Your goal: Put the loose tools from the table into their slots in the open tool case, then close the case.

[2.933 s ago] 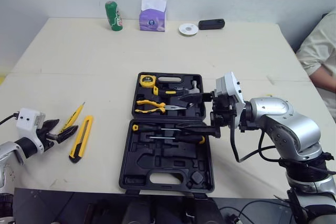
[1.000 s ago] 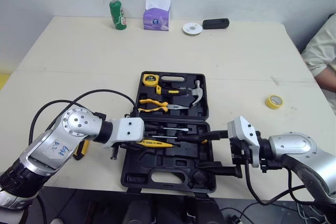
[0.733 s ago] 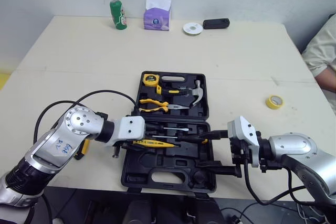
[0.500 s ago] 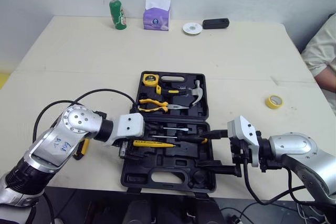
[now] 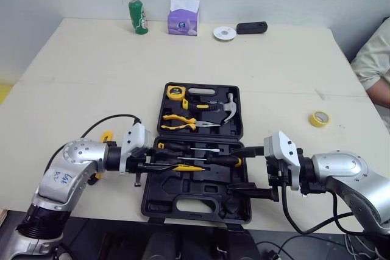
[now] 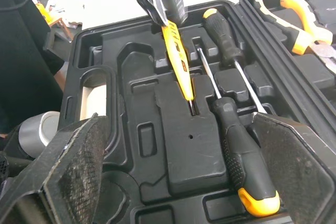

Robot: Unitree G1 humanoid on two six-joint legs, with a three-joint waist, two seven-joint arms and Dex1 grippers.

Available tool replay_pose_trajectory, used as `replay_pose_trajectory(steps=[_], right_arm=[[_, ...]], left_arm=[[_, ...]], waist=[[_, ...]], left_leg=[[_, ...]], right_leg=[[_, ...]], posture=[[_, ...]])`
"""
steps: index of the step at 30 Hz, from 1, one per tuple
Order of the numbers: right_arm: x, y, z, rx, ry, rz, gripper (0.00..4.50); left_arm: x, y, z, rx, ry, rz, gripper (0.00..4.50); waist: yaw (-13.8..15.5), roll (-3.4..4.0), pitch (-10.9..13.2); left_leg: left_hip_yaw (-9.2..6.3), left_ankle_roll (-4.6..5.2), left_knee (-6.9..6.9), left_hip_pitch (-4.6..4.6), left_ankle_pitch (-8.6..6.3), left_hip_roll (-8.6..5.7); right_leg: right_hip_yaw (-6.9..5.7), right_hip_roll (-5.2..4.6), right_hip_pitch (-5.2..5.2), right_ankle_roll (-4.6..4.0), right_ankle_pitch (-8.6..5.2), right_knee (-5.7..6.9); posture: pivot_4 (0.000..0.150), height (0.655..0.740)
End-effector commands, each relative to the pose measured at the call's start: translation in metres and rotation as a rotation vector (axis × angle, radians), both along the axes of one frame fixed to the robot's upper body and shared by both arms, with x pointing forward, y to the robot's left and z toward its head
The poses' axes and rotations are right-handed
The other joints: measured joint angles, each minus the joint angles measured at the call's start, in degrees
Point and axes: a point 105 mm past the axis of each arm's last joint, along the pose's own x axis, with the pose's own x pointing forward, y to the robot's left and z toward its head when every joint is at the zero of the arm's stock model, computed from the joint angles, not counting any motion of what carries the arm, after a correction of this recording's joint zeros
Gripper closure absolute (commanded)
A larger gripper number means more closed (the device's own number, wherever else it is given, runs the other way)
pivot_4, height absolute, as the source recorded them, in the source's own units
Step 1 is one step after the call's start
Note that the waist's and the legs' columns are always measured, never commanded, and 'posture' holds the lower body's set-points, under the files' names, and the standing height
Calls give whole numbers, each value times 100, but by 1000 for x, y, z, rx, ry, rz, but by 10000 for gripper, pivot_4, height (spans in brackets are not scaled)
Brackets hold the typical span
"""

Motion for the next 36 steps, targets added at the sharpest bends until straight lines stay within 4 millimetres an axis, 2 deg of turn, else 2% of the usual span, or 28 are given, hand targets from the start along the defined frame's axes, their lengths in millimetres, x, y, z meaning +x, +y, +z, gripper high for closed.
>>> replay_pose_trajectory(steps=[1, 9, 18, 23, 28, 33, 36], right_arm=[[-1, 5, 9, 24, -30, 20, 0], [0, 3, 10, 16, -33, 19, 0], [-1, 4, 8, 22, -28, 11, 0], [0, 3, 8, 23, -30, 2, 0], [-1, 3, 8, 24, -31, -3, 0], [2, 3, 11, 38, -43, -8, 0], [7, 3, 14, 63, -41, -4, 0]], left_arm=[[3, -2, 0, -4, -43, 1, 44671], [4, 0, -12, 47, -62, -16, 44671], [-1, 13, -51, 269, -13, -48, 44671], [5, 16, -58, 323, -6, -1, 44671], [10, 11, -46, 269, -4, 8, 44671], [5, 7, -18, 109, 27, 24, 44671], [7, 14, -3, 20, 33, 109, 35176]], waist=[[4, 0, 0], [3, 0, 0], [-7, -1, -2], [-13, 12, -12], [-11, 18, -22], [-37, 19, -22], [-62, 18, -21]], left_leg=[[0, -1, 1, 0, 1, 0], [0, 0, 1, 2, 1, 0], [1, 0, 0, 12, 1, 0], [1, 0, -1, 32, 0, 2], [0, 1, -1, 39, 0, 2], [-1, 1, -1, 37, 0, 4], [-4, 0, -1, 33, 0, 4]], right_leg=[[0, -1, 0, 0, 0, -2], [0, -2, 0, 0, 0, 0], [3, -3, 6, 0, 0, -2], [5, -4, 24, 0, 0, -10], [5, -6, 33, 0, 0, -10], [5, -5, 32, 0, 0, -9], [3, -5, 32, 0, 0, -9]], posture=[[1500, 7316], [1500, 7316], [1500, 7316], [1500, 7316], [1500, 7316], [1500, 7316], [1500, 7316]])
